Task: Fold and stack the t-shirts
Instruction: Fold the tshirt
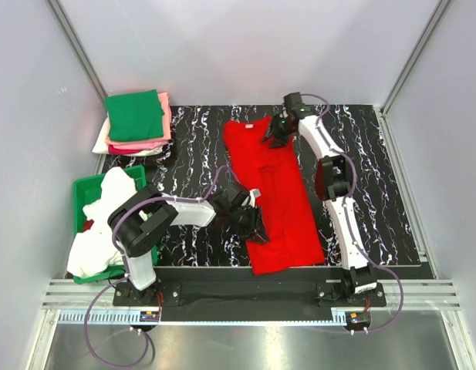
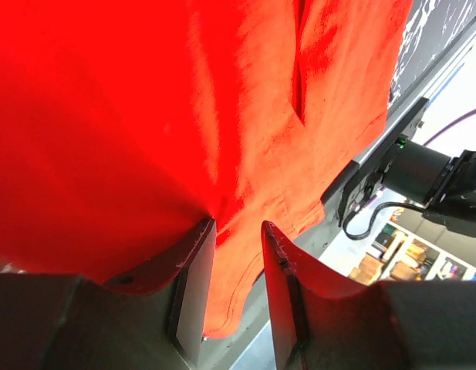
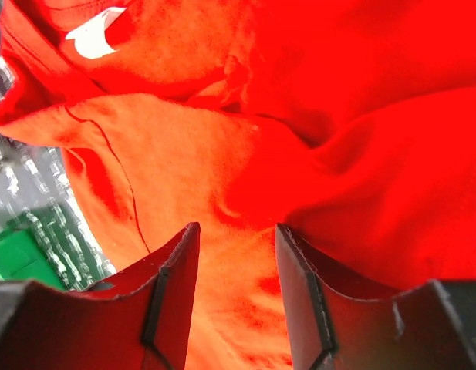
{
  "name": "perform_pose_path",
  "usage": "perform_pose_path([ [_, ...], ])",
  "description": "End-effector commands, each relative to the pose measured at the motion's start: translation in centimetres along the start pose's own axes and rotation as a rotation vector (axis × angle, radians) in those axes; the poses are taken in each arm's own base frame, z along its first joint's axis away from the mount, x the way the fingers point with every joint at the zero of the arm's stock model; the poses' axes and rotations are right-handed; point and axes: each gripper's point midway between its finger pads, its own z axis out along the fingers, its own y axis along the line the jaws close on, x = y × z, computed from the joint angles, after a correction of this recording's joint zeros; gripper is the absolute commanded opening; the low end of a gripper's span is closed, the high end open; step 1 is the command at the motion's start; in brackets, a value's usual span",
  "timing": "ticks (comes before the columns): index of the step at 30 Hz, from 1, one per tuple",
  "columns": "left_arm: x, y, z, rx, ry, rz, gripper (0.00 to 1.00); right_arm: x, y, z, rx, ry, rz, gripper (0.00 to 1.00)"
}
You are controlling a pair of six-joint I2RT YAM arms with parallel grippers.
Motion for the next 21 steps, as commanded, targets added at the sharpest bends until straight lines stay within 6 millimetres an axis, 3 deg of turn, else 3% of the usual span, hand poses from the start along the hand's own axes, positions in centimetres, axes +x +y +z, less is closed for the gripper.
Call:
perform_pose_path([
  [1, 1.8, 4.2, 0.1, -0.148, 0.035, -0.105, 0.38, -0.9, -2.1, 0.6, 0.039, -0.035, 0.051, 0.51],
  [6, 2.3, 4.9, -0.5, -0.182, 0.036, -0.101, 0.37, -2.5, -2.5, 0.7, 0.083, -0.105, 0.065, 0.52],
  [10, 2.3, 5.3, -2.3, -0.244, 0.012, -0.050, 0.37, -4.8, -3.6, 0.7, 0.149, -0.210, 0.126, 0.54],
  [11, 2.8, 6.1, -3.0, -0.288, 0.022, -0.061, 0.37, -5.2, -3.6, 0.8, 0.150, -0.225, 0.141, 0.54],
  [17, 1.9, 8.3, -5.7, -0.350, -0.027, -0.074, 0.37, -7.1, -2.7, 1.8, 0.091, -0.298, 0.224, 0.56],
  [21, 0.9, 7.3, -7.0, -0.356, -0.062, -0.043, 0.41, -8.4, -1.4, 1.9, 0.007, -0.331, 0.243, 0.57],
])
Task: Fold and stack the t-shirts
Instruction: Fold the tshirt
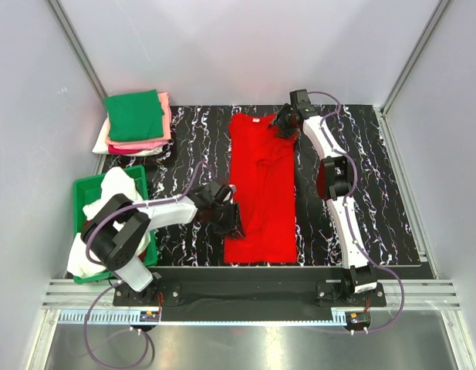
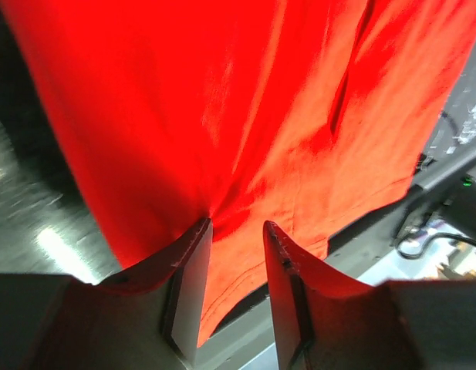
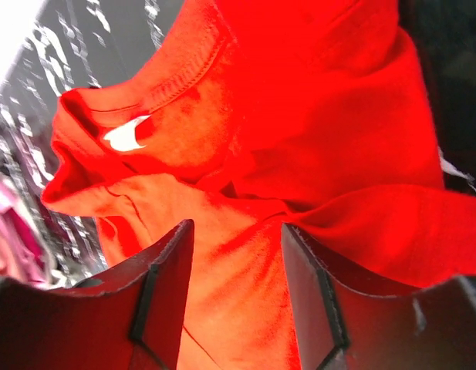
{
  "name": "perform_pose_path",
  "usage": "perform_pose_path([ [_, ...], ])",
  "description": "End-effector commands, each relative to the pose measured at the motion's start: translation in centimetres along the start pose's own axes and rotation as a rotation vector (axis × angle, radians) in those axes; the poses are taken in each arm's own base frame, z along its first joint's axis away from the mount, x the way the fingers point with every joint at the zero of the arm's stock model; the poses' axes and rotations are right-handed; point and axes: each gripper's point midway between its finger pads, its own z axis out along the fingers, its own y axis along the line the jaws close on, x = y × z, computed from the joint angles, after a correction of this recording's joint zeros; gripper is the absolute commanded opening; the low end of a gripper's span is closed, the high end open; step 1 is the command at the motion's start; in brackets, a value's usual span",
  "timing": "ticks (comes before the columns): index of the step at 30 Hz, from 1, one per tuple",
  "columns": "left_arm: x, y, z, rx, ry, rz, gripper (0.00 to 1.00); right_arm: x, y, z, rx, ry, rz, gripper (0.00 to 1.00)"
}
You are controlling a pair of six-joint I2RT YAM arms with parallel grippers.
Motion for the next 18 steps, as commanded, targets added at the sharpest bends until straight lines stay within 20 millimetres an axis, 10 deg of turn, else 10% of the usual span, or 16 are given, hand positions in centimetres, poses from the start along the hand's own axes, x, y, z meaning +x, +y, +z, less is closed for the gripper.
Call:
perform_pose_path([
  [1, 0.6, 1.6, -1.9, -0.107, -0.003, 0.044, 0.42, -2.4, 0.7, 1.4, -0.068, -0.080, 0.040, 0.58],
  [6, -1.5, -2.3, -5.7, -0.051, -0.091, 0.079, 0.55, -2.7, 5.2, -1.4, -0.251, -0.042, 0.006, 0.68],
  [12, -3.5, -4.8, -11.0, -0.044, -0.233, 0.128, 0.63, -5.1, 11.4, -13.7, -0.406, -0.079, -0.096, 0.75],
  [15, -3.1, -3.2, -11.3, -0.064, -0.258, 0.109, 0.66, -3.9, 8.9, -17.0, -0.317, -0.055, -0.134, 0.77],
  [16, -2.8, -2.9, -11.6, -0.054, -0.272, 0.098, 0.68, -4.3, 9.7, -21.2, -0.318, -0.109, -0.159, 0.78],
  [18, -2.6, -2.5, -11.5, -0.027, -0.291, 0.083, 0.69, -0.8, 4.7, -21.0, -0.185, -0.039, -0.157, 0.78],
])
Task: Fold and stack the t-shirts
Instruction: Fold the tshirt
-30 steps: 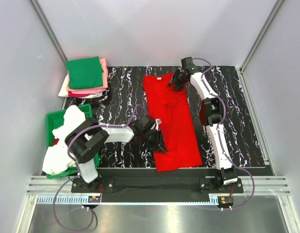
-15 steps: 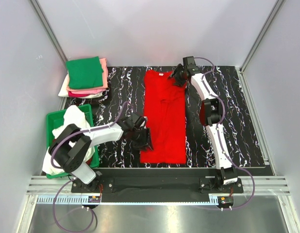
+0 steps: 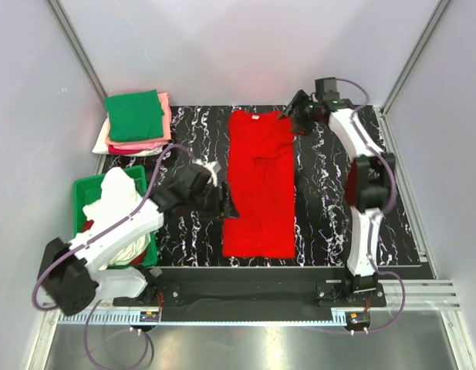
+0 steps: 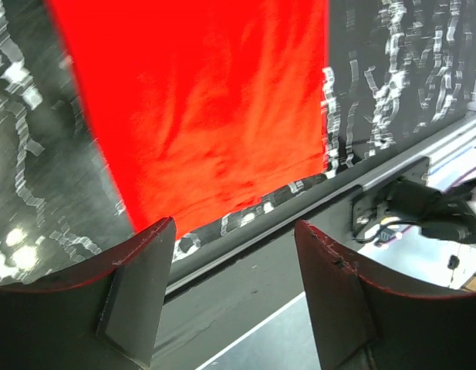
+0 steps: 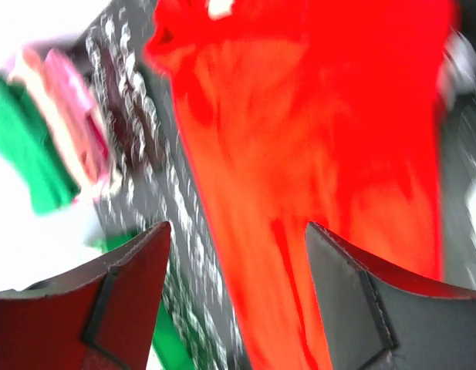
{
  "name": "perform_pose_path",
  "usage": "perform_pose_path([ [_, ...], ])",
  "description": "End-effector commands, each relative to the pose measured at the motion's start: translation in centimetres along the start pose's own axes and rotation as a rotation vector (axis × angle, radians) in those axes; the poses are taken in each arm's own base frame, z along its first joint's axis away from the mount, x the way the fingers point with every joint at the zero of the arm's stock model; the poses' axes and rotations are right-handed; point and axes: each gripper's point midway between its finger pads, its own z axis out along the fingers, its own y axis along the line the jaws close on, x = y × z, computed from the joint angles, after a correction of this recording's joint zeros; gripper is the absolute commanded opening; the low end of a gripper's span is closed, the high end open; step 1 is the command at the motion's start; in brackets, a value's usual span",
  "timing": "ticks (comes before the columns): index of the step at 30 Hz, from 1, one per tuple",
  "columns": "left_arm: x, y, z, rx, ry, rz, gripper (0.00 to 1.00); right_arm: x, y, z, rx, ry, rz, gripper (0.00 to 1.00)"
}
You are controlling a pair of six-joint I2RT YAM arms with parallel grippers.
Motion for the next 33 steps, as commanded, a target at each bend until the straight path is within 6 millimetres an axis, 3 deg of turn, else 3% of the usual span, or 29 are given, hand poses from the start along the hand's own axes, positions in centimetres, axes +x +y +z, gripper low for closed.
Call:
perform_pose_path([
  [1, 2.1, 3.4, 0.2, -0.060, -0.004, -0.052, 0.70, 0.7, 3.4, -12.4, -0.010, -0.114, -0.148, 0.78],
  [2, 2.2, 3.4, 0.3, -0.041, -0.016, -0.056, 0.70, 4.4, -1.1, -11.7, 0.087, -0.032, -0.108, 0.78],
  [3, 3.5, 4.6, 0.6, -0.053, 0.001, -0.073, 0.70, 5.7, -1.5, -14.3, 0.100, -0.053, -0.119, 0.78],
  [4, 3.8, 4.9, 0.7, -0.052, 0.000, -0.080, 0.70, 7.7, -3.2, -14.9, 0.136, -0.023, -0.104, 0.78],
  [5, 4.1, 5.2, 0.9, -0.047, -0.004, -0.084, 0.70, 12.0, -7.8, -14.6, 0.226, 0.064, -0.056, 0.78],
  [6, 4.5, 5.4, 1.0, -0.040, 0.000, -0.089, 0.70, 13.3, -8.0, -16.4, 0.214, 0.044, -0.049, 0.78],
  [7, 5.6, 6.4, 1.5, -0.053, 0.018, -0.105, 0.70, 15.2, -9.4, -17.0, 0.233, 0.063, -0.034, 0.77],
  [8, 5.8, 6.5, 1.7, -0.043, 0.013, -0.106, 0.70, 19.1, -12.9, -17.1, 0.292, 0.130, 0.005, 0.77],
  [9, 6.1, 6.6, 1.8, -0.033, 0.017, -0.111, 0.70, 19.9, -12.6, -18.3, 0.254, 0.095, 0.015, 0.77],
  [10, 6.4, 6.8, 2.0, -0.033, 0.017, -0.121, 0.70, 21.4, -13.4, -18.7, 0.254, 0.104, 0.033, 0.77],
  [11, 6.9, 7.3, 2.3, -0.035, 0.021, -0.126, 0.70, 24.0, -15.3, -18.7, 0.270, 0.143, 0.052, 0.77],
  [12, 7.1, 7.5, 2.4, -0.036, 0.022, -0.131, 0.70, 24.8, -15.1, -19.3, 0.244, 0.127, 0.062, 0.77],
  [15, 7.7, 8.0, 3.0, -0.032, 0.028, -0.142, 0.70, 27.8, -17.5, -19.7, 0.278, 0.165, 0.084, 0.76],
  [20, 8.6, 8.4, 3.7, -0.007, 0.035, -0.177, 0.70, 31.5, -20.0, -19.3, 0.298, 0.249, 0.125, 0.69],
  [31, 9.6, 8.7, 5.0, 0.008, 0.052, -0.211, 0.67, 36.1, -19.4, -19.2, 0.306, 0.330, 0.089, 0.65],
  [33, 9.8, 8.5, 5.1, 0.013, 0.060, -0.218, 0.65, 36.6, -19.4, -19.2, 0.314, 0.329, 0.092, 0.59],
])
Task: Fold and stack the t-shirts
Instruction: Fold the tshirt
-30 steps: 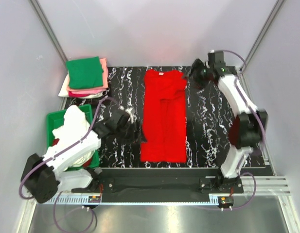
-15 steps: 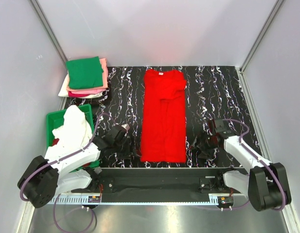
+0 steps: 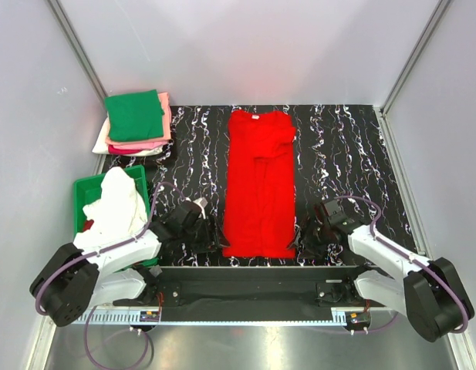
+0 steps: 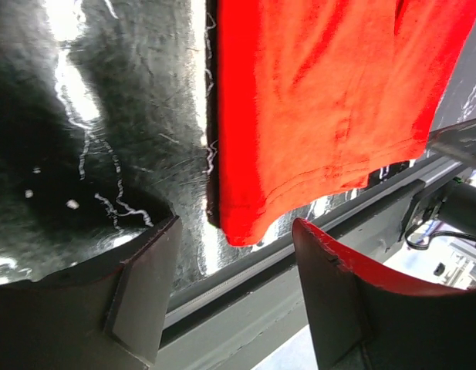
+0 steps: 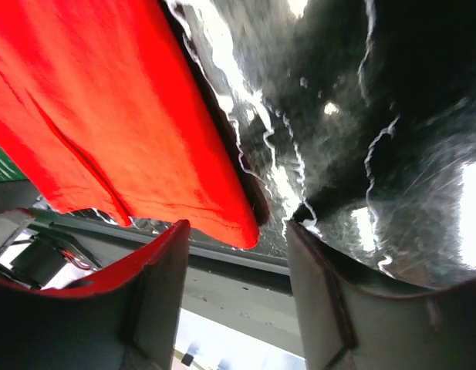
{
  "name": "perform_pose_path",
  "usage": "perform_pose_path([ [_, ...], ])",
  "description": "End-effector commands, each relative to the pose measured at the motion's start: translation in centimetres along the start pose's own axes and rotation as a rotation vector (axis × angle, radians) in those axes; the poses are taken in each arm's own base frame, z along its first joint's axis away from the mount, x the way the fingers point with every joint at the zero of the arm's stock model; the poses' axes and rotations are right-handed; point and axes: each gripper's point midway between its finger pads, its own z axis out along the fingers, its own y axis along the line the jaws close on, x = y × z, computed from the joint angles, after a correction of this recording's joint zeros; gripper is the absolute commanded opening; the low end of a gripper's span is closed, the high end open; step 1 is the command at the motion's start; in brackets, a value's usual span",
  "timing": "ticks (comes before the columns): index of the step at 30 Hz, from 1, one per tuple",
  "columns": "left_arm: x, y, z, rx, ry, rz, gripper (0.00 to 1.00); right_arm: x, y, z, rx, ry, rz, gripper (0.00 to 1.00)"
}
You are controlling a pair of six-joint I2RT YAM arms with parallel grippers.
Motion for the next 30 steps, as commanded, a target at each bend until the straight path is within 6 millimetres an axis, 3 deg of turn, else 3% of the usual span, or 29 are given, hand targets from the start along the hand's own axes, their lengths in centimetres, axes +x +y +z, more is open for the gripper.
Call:
perform_pose_path([
  [1, 0.3, -0.3, 0.6, 0.031, 0.000, -0.004, 0.65, 1.1, -1.1, 0.7, 0.038, -0.003, 0.023, 0.57],
  [7, 0.5, -0.6, 1.2, 0.047, 0.003, 0.003, 0.55, 1.6, -1.8, 1.8, 0.043, 0.005, 0.031, 0.33],
  [10, 0.6, -0.6, 1.6, 0.047, 0.007, 0.005, 0.45, 1.2, -1.9, 1.9, 0.053, -0.014, 0.025, 0.22],
  [13, 0.6, -1.0, 1.7, 0.058, 0.015, 0.004, 0.21, 1.1, -1.8, 1.9, 0.047, -0.023, 0.026, 0.05],
  [15, 0.3, -1.8, 1.5, 0.077, 0.010, 0.012, 0.00, 1.1, -1.6, 1.5, 0.045, -0.029, 0.026, 0.00],
  [21, 2.0, -4.0, -0.3, 0.101, 0.027, -0.001, 0.00, 1.6, -1.6, -2.3, 0.068, -0.072, 0.027, 0.00],
  [25, 1.9, -4.9, -2.2, 0.092, 0.013, 0.008, 0.00, 0.6, 0.6, -5.6, 0.008, -0.150, 0.032, 0.00],
  [26, 0.5, -6.5, -3.2, 0.110, -0.029, 0.023, 0.00, 0.2, 1.0, -5.9, 0.012, -0.158, 0.029, 0.00],
  [27, 0.4, -6.1, -3.6, 0.069, -0.027, 0.044, 0.00, -0.4, 2.5, -6.9, -0.015, -0.178, 0.015, 0.00],
  [28, -0.3, -6.6, -4.0, 0.058, -0.040, 0.056, 0.00, -0.8, 2.9, -7.3, -0.013, -0.189, -0.003, 0.00],
  [29, -1.5, -8.3, -4.8, 0.080, -0.063, 0.071, 0.00, -1.5, 3.3, -7.5, 0.005, -0.208, -0.010, 0.00],
  [30, -1.9, -8.5, -5.1, 0.065, -0.062, 0.096, 0.00, -2.5, 4.8, -8.6, -0.019, -0.245, -0.027, 0.00],
])
